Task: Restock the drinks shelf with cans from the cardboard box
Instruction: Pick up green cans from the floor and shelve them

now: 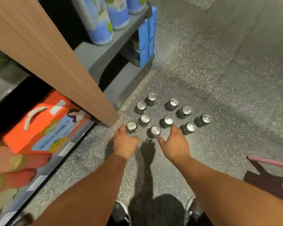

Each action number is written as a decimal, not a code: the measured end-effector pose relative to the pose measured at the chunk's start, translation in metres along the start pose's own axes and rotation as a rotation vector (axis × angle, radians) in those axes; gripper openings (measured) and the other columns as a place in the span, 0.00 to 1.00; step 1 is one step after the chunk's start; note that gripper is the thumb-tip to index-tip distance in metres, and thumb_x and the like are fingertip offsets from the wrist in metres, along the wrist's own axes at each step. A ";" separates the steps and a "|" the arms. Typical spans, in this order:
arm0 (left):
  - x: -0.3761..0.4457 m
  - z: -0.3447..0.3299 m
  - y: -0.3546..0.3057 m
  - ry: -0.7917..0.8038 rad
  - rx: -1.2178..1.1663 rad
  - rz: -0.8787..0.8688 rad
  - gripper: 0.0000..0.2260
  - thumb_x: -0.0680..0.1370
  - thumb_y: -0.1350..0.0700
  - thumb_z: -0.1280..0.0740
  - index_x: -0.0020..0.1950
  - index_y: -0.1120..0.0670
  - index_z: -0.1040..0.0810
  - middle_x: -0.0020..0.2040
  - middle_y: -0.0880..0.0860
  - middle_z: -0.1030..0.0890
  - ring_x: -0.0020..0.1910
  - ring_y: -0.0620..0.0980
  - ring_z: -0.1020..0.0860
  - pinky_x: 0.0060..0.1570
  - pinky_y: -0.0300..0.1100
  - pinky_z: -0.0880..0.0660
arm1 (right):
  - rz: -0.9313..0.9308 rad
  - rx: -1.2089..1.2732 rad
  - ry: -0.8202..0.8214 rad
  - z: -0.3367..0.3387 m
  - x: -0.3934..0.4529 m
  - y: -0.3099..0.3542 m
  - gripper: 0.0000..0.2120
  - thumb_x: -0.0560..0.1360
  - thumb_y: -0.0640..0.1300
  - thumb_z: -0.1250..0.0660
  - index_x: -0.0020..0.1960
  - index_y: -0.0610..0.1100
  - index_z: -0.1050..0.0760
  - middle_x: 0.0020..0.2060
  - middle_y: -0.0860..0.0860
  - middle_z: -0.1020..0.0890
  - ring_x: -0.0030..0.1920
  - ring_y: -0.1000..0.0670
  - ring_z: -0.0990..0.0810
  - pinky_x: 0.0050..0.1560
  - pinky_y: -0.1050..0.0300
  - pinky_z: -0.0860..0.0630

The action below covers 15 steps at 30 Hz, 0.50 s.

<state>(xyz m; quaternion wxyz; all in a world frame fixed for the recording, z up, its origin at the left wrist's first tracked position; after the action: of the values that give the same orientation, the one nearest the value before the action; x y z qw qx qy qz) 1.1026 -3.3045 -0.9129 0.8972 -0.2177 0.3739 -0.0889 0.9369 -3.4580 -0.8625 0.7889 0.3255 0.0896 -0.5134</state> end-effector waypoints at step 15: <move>0.185 -0.093 0.045 -0.069 0.336 -0.143 0.49 0.70 0.50 0.20 0.82 0.50 0.48 0.81 0.54 0.44 0.78 0.59 0.40 0.77 0.53 0.38 | 0.171 -0.229 0.154 -0.179 0.156 -0.053 0.49 0.70 0.58 0.26 0.78 0.43 0.51 0.71 0.42 0.35 0.70 0.40 0.32 0.69 0.49 0.34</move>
<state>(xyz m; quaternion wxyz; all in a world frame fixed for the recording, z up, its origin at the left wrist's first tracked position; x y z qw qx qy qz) 1.1665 -3.3542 -1.1088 0.9246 -0.0938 0.3064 -0.2060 0.9966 -3.4810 -1.0973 0.8526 0.2783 0.1797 -0.4041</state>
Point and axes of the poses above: each hand's wrist, its own x-axis towards the middle knuckle, its own z-axis out of the back of the hand, y = z × x, the point moved 9 cm from there along x, towards the middle knuckle
